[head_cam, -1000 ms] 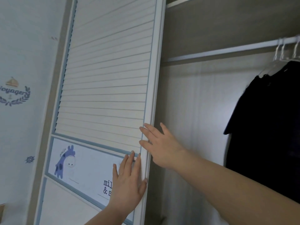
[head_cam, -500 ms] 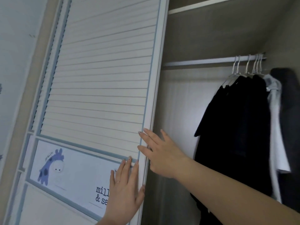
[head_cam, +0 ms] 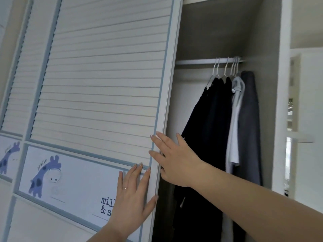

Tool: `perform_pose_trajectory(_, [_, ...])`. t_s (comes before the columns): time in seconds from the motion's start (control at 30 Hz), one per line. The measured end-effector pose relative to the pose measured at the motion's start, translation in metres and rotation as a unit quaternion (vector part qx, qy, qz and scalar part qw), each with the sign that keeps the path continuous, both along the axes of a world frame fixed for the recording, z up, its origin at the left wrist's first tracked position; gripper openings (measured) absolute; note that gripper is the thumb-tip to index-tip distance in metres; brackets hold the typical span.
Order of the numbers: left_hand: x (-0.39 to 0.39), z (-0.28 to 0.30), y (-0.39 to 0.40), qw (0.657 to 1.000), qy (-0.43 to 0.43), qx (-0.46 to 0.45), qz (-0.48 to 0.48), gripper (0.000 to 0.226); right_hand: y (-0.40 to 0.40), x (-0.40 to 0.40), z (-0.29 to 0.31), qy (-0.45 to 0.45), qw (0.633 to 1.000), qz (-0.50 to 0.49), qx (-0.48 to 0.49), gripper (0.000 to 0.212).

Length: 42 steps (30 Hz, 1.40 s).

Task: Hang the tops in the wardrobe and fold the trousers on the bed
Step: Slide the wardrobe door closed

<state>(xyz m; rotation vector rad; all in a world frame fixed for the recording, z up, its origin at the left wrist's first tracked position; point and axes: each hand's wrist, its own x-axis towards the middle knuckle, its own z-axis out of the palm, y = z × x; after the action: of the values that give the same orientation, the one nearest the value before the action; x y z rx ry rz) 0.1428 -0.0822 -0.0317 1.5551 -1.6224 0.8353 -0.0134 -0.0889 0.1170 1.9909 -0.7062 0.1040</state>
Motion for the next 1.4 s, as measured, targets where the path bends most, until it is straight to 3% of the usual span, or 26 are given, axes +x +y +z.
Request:
perform_pose_trajectory(0.33, [-0.089,-0.005,-0.011,0.984,-0.03,-0.131,-0.113,0.063,0.021,-0.099,-0.002,-0.004,0.999,-0.033,-0.023,0.062])
perform_pose_trajectory(0.63, [-0.16,-0.018,-0.027,0.969,-0.014,-0.182,-0.165,0.052,0.039,-0.16,-0.009,0.001,0.992,-0.112,-0.054,0.062])
perform_pose_trajectory(1.4, [-0.233,-0.007,-0.004,0.975,-0.03,-0.143,-0.167,0.057,0.05,-0.23,-0.026,-0.034,0.984,-0.152,-0.09,0.058])
